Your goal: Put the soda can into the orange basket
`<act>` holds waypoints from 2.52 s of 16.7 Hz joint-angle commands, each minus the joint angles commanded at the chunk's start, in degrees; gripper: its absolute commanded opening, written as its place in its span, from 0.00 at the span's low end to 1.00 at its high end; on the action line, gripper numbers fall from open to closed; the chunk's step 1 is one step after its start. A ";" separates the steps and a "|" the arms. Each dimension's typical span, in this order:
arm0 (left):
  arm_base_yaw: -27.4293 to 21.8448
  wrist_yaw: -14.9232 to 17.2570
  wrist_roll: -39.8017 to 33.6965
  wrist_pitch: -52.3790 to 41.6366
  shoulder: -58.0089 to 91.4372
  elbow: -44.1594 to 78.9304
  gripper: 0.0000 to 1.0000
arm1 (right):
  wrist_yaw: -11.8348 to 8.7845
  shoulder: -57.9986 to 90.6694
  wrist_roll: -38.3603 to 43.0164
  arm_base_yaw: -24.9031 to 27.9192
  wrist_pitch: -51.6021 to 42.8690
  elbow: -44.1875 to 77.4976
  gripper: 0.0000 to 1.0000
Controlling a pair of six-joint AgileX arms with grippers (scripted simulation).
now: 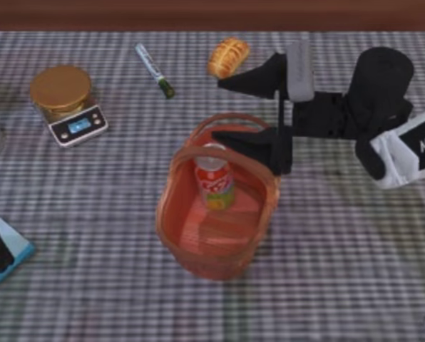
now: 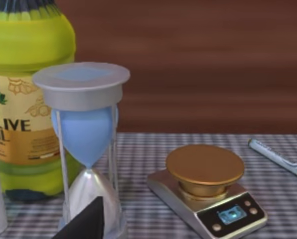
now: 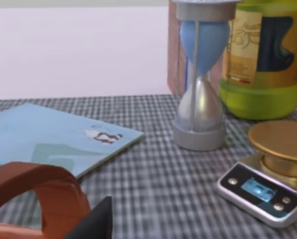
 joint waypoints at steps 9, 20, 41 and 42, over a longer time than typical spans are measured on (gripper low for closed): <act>-6.71 1.40 8.65 -14.71 16.25 15.99 1.00 | 8.15 -16.67 -1.31 -2.65 -9.12 -11.03 1.00; -24.82 -0.04 38.07 -47.23 65.45 75.74 1.00 | 36.44 -71.37 -2.46 -11.57 -38.22 -41.28 1.00; -40.45 0.13 66.63 -86.55 126.89 123.42 1.00 | 62.98 -129.89 -1.64 -19.16 -65.74 -65.51 1.00; -40.54 0.15 66.70 -85.92 126.77 122.70 1.00 | 62.98 -129.89 -1.64 -19.16 -65.74 -65.51 1.00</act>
